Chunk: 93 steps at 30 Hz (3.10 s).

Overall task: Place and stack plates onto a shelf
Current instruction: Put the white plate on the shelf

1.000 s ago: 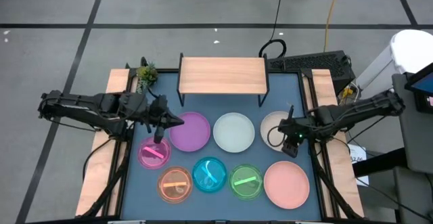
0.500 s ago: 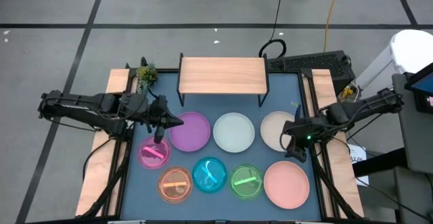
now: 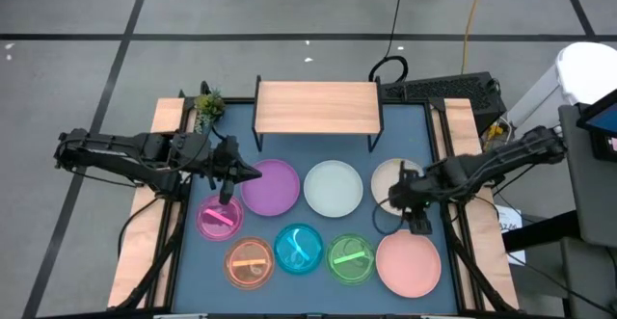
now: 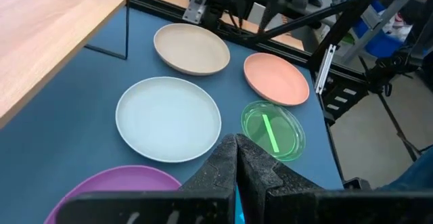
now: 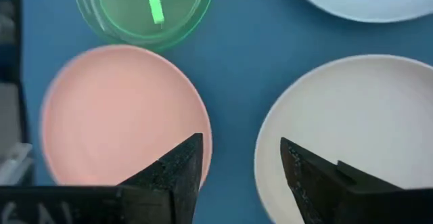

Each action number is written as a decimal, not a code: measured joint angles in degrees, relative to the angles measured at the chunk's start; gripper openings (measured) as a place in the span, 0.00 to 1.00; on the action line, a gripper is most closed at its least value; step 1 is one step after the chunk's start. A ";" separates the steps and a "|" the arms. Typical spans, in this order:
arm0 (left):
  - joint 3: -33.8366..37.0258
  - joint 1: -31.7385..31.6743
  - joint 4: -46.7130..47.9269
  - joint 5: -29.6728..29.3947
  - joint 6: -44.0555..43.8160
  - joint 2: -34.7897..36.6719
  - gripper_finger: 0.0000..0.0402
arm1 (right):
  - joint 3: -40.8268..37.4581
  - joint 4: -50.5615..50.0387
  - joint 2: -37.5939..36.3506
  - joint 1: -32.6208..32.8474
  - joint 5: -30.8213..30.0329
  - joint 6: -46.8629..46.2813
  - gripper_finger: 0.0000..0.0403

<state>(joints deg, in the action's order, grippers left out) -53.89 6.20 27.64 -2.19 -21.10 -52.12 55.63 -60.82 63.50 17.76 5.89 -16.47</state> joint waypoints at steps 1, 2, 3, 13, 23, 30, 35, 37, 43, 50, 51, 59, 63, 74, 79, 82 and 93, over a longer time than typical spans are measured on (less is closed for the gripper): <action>0.00 0.02 0.00 -0.21 0.00 0.00 0.01 | -1.48 1.52 0.12 -0.02 -0.20 1.04 0.43; 0.00 0.02 0.01 -0.45 0.04 0.00 0.01 | -3.10 3.11 0.16 -0.07 -0.21 1.82 0.42; 0.00 0.02 0.01 -0.66 0.20 -0.02 0.01 | -4.73 4.96 0.16 -0.04 -0.24 2.44 0.40; 0.00 0.02 0.02 -0.93 0.39 0.00 0.01 | -17.19 17.20 0.16 -0.02 -0.17 2.18 0.34; 0.00 0.02 0.02 -0.95 0.02 0.00 0.01 | -23.20 23.69 0.15 -0.04 -3.12 -0.28 0.33; 0.01 0.02 0.02 -0.95 -0.07 0.00 0.01 | -25.92 25.71 0.13 -0.02 -5.99 -4.05 0.24; 0.02 0.02 0.02 -0.95 -0.17 -0.02 0.01 | -26.11 25.48 -0.02 0.00 -7.11 -5.49 0.04; 0.02 0.02 0.02 -0.95 -0.20 0.00 0.01 | -26.04 25.55 0.01 -0.02 -7.48 -6.65 0.03; 0.02 0.02 0.02 -0.95 -0.62 -0.02 0.01 | -22.89 21.88 -0.96 -0.07 -7.01 -10.16 0.01; 0.02 0.02 0.02 -0.95 -0.68 0.00 0.01 | -11.34 12.63 -1.66 -0.07 -5.58 -11.50 0.00; 0.02 0.01 0.01 -0.95 -0.57 0.00 0.01 | -9.49 11.27 -1.66 -0.04 -5.58 -11.91 0.00; 0.02 0.00 0.02 -0.95 -0.46 0.00 0.01 | 3.02 3.78 -1.66 -0.02 -5.62 -18.33 0.00; 0.02 0.01 0.02 -0.95 -0.44 0.00 0.01 | 8.73 1.45 -1.48 -0.02 -5.59 -19.72 0.00; 0.04 0.00 -0.04 -0.95 -3.08 0.00 0.01 | 28.24 -6.46 8.16 0.27 3.65 -24.18 0.00; 0.04 0.00 -0.67 -0.95 -3.17 0.00 0.01 | 41.76 -12.39 14.94 0.72 4.61 -24.34 0.00; 0.04 0.00 -0.70 -0.95 -3.24 0.00 0.01 | 50.39 -20.46 19.41 0.26 3.19 -24.78 0.00; 0.04 0.00 -0.70 -0.93 -3.22 -0.01 0.01 | 72.56 -29.11 29.74 -1.27 2.83 -23.09 0.00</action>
<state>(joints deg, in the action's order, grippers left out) -53.84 6.20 26.94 -3.11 -24.32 -52.13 128.20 -89.93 93.24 16.49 8.72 -39.56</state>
